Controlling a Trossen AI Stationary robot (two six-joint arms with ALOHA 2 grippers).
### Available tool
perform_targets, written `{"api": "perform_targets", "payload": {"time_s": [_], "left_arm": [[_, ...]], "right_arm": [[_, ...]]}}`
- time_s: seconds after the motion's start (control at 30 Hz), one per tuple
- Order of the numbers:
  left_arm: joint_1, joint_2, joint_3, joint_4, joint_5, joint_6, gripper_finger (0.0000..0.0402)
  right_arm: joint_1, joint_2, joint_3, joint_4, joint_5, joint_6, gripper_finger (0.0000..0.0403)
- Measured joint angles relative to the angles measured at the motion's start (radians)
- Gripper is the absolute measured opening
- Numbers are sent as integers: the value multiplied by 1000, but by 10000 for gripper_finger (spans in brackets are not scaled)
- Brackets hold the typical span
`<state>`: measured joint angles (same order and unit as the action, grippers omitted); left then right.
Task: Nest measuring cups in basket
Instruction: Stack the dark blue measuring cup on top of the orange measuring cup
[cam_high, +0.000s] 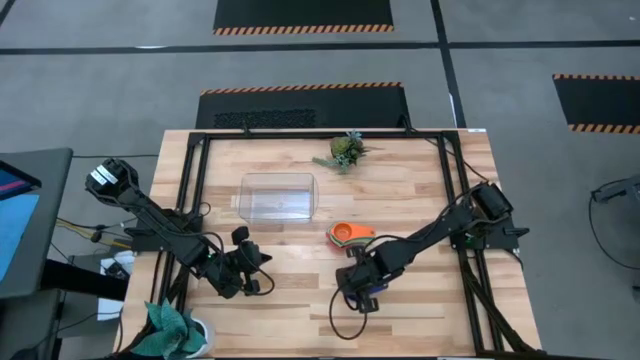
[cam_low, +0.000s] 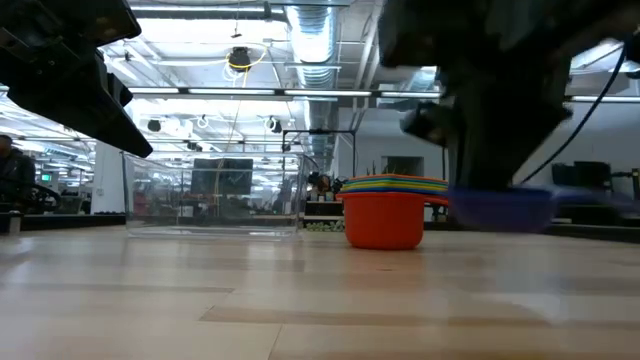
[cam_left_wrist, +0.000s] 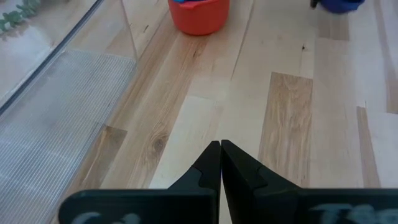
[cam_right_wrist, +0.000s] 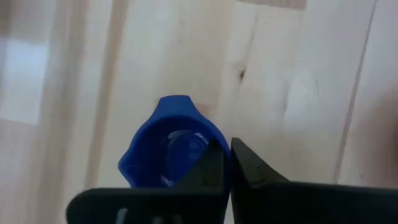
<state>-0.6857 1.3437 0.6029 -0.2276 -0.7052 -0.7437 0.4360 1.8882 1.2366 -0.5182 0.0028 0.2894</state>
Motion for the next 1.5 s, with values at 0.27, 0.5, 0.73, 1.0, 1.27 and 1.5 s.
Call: {"api": "perform_targets", "payload": {"time_s": [0.27, 0.5, 0.73, 1.0, 1.27, 1.5], "left_arm": [[0, 0, 0, 1, 1, -2, 0], [0, 0, 0, 1, 0, -5, 0], [0, 0, 0, 1, -47, -14, 0], [0, 0, 0, 1, -62, -31, 0], [0, 12, 1, 5, -64, -78, 0], [-2, 123, 1, 20, -68, -120, 0]], "right_arm": [[24, 0, 227, -274, 171, -111, 7], [-35, -2, 408, -558, 383, -107, 10], [-189, -21, 457, -701, 295, -128, 7], [-355, -19, 440, -649, 10, -291, 6], [-459, -20, 393, -549, -160, -382, 8], [-478, -18, 340, -495, -163, -412, 12]]}}
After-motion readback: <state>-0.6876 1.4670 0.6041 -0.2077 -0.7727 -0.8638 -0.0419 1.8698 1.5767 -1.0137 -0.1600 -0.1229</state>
